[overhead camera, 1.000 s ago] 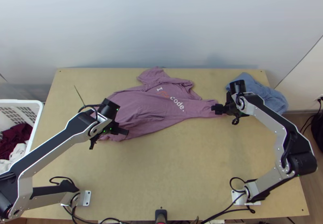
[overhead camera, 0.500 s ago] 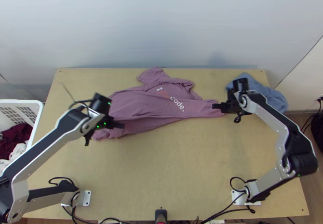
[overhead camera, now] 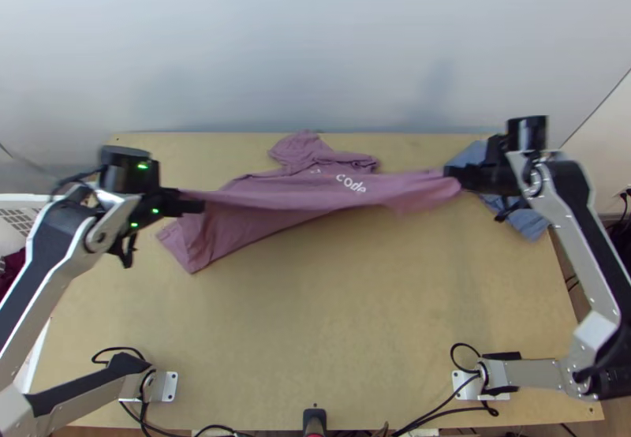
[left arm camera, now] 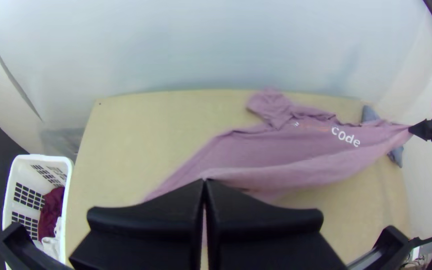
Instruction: Fold the t-shirt
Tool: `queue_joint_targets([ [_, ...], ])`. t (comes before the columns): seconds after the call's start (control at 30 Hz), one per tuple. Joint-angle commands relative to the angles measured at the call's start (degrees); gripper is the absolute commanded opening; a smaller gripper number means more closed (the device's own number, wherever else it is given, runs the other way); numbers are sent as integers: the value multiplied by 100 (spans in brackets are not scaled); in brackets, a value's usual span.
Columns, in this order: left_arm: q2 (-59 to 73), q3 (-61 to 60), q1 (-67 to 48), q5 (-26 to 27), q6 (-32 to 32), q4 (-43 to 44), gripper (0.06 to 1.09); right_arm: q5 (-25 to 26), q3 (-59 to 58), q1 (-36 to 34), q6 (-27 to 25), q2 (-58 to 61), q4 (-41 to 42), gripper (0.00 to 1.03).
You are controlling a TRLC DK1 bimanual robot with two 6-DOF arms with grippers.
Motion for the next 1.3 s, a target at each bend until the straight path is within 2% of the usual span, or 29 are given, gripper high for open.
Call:
queue_joint_targets([
  [0.0,-314,575,434,52,232,-69,10,-31,1236,-8,272,-372,-973,3],
  [0.27,-244,1111,1242,87,434,45,10,-101,1693,-183,307,-724,-1861,3],
  [0.33,-253,1111,1409,237,495,45,10,-180,1711,-218,263,-847,-2159,3],
  [0.53,-560,451,1488,720,495,-8,10,-365,726,-218,184,-1313,-2282,3],
  [0.67,-885,-665,1181,764,434,397,10,-365,-135,-157,202,-1330,-1896,3],
  [0.87,-982,-1966,820,764,399,1249,10,-374,-680,177,404,-909,-1017,3],
  [1.27,380,-2009,759,711,302,2242,10,-365,-390,370,720,1658,565,3],
])
